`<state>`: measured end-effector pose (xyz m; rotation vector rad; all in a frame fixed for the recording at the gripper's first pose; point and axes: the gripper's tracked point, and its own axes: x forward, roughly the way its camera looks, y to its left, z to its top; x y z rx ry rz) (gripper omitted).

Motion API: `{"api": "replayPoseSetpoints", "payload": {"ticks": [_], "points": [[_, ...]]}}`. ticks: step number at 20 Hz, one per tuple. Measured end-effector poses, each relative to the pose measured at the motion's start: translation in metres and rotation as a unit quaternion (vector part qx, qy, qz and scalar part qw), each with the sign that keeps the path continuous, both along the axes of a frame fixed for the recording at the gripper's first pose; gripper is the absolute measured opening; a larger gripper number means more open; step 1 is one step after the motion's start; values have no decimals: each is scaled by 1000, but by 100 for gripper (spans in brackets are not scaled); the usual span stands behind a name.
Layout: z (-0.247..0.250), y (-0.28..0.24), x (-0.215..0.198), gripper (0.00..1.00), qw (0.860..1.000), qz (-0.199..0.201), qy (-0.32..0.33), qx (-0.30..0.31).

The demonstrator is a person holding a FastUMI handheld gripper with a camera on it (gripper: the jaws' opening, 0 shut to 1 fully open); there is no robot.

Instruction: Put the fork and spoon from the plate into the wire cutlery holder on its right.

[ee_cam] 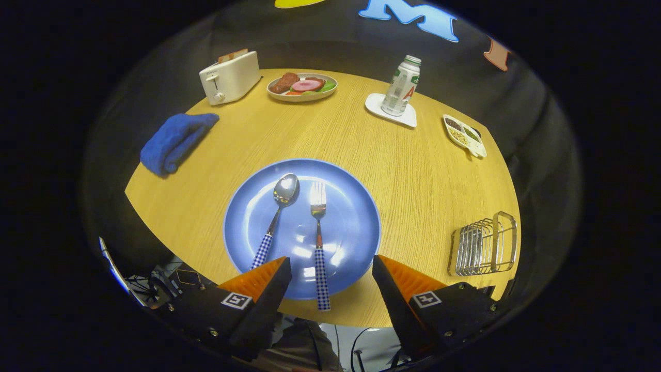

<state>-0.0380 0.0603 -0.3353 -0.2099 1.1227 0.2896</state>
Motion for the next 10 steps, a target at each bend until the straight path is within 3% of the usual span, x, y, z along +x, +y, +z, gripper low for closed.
{"api": "replayPoseSetpoints", "payload": {"ticks": [3, 5, 7, 10], "points": [[-13, 2, -2, 86, 999, 22, 13, -20], [-21, 4, -4, 85, 999, 32, 29, -29], [-31, 5, -10, 66, 997, 35, 53, -35], [-32, 11, -6, 64, 997, 35, 61, -33]]}}
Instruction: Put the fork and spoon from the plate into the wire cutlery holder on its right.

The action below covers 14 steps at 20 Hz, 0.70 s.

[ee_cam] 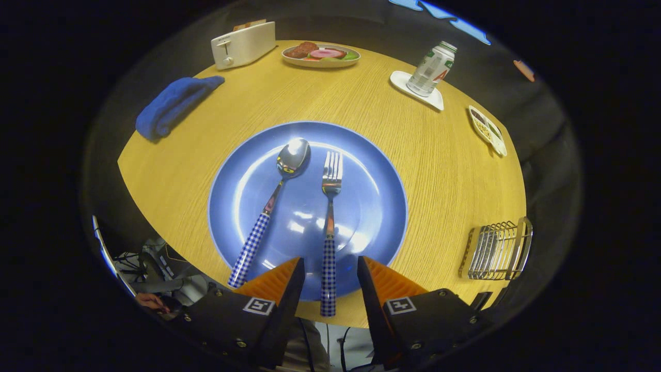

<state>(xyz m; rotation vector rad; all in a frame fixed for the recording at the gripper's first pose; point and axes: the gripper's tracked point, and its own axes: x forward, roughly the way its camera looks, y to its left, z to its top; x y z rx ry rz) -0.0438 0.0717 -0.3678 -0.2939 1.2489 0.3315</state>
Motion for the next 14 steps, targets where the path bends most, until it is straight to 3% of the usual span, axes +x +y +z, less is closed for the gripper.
{"api": "replayPoseSetpoints", "payload": {"ticks": [3, 4, 6, 10, 11, 14], "points": [[-16, -7, -8, 25, 999, -6, 41, -18], [-18, -2, -6, 25, 999, -16, 48, -7], [-12, -3, -9, 7, 997, -23, 69, -2], [-11, -13, -6, 7, 998, -4, 67, -18], [-10, -13, -7, 0, 997, 3, 79, -14], [1, -11, -10, 0, 994, 17, 104, 8]]}}
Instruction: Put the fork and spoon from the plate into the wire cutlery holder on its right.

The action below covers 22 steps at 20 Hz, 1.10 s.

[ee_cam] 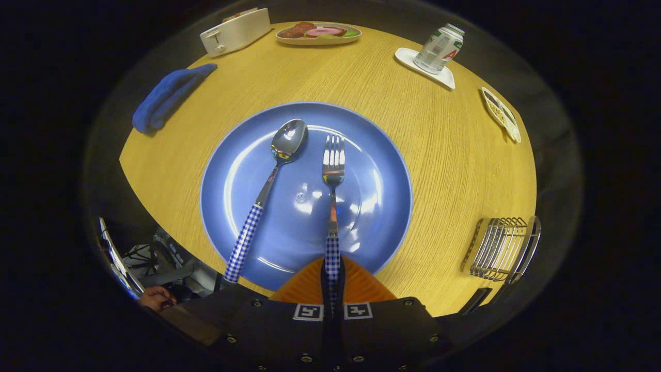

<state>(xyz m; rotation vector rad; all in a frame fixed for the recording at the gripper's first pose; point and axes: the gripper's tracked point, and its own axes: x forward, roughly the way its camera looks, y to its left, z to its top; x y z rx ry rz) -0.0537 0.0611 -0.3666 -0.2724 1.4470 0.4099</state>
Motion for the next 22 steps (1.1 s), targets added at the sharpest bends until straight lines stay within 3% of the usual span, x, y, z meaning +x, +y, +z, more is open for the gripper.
{"api": "replayPoseSetpoints", "payload": {"ticks": [5, 16, 22], "points": [[38, -33, 3, 0, 999, 52, 10, -1], [102, -120, -21, 0, 993, 101, 49, -36], [128, -172, -38, 0, 993, 76, 76, -55]]}}
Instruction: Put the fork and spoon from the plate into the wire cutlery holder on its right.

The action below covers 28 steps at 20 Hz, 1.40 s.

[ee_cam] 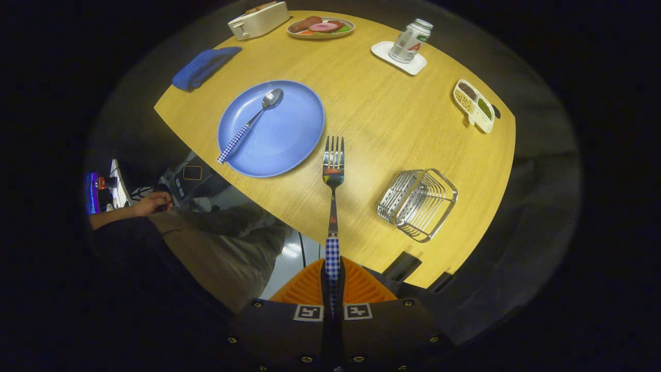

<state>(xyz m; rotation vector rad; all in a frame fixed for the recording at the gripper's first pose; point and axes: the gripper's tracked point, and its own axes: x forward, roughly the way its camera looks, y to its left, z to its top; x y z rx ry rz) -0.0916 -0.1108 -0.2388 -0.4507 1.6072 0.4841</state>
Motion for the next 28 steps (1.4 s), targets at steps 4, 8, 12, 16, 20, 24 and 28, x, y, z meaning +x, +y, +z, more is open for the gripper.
{"api": "replayPoseSetpoints", "payload": {"ticks": [4, 8, 12, 16, 20, 24, 28], "points": [[15, -35, -2, 0, 1000, -26, 7, -13], [15, -65, -2, 0, 998, -52, 34, -30], [12, -86, 4, 0, 996, -62, 42, -47], [9, -91, 7, 0, 995, -61, 54, -52], [0, -99, 13, 0, 993, -66, 70, -62], [-10, -100, 19, 0, 991, -66, 97, -61], [-23, -103, 31, 1, 987, -73, 125, -73]]}}
